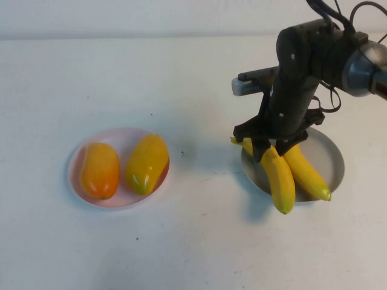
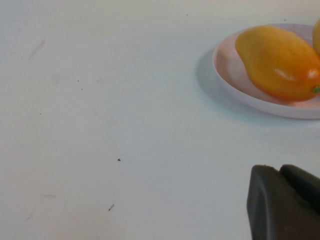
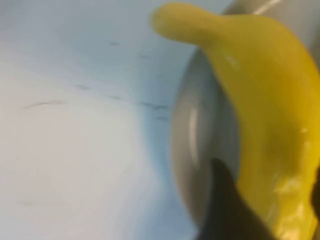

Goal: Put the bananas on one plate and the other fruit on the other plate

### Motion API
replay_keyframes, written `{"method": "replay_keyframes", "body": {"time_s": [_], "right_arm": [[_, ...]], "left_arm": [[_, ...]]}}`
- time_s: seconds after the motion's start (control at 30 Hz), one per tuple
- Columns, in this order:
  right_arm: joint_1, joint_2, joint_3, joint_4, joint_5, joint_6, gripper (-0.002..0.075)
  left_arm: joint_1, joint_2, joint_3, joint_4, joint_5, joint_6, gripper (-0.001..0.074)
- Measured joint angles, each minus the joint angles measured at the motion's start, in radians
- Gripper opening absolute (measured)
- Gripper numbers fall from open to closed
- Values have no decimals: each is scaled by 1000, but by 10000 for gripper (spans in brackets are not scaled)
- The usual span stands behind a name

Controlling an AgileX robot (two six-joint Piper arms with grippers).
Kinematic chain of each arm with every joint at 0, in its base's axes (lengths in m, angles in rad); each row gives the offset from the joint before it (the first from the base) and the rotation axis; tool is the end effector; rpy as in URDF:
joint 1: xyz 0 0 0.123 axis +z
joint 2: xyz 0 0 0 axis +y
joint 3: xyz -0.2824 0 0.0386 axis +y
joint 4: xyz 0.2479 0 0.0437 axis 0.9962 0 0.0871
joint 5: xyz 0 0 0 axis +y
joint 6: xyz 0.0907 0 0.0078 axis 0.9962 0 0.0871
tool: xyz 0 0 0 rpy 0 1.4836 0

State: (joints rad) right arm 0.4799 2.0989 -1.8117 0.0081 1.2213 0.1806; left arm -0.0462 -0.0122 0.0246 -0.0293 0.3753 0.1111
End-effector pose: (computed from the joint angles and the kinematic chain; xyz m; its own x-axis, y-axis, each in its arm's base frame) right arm 0.3893 0.2034 0.2291 -0.9468 -0.2872 -0.1451 -0.2950 0.9549 0.0346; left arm 0.0524 -0.0034 0.1717 -0.2898 0.0972 -0.9521 0.0810 0.9938 0.0768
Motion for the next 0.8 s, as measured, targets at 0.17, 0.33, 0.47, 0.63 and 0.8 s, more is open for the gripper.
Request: {"method": "replay_keyframes", "body": {"time_s": [0.17, 0.33, 0.47, 0.63, 0.8], "right_arm": [[0, -102, 34, 63, 2, -49, 129], [2, -307, 173, 112, 2, -77, 6], [2, -511, 348, 135, 5, -77, -10], [2, -753, 531, 143, 20, -78, -14], [0, -937, 654, 116, 19, -102, -15]], "left_arm": [[0, 0, 0, 0, 0, 0, 2], [0, 0, 0, 0, 0, 0, 2], [0, 0, 0, 0, 0, 0, 2], [0, 0, 0, 0, 0, 0, 2], [0, 0, 0, 0, 0, 0, 2]]}}
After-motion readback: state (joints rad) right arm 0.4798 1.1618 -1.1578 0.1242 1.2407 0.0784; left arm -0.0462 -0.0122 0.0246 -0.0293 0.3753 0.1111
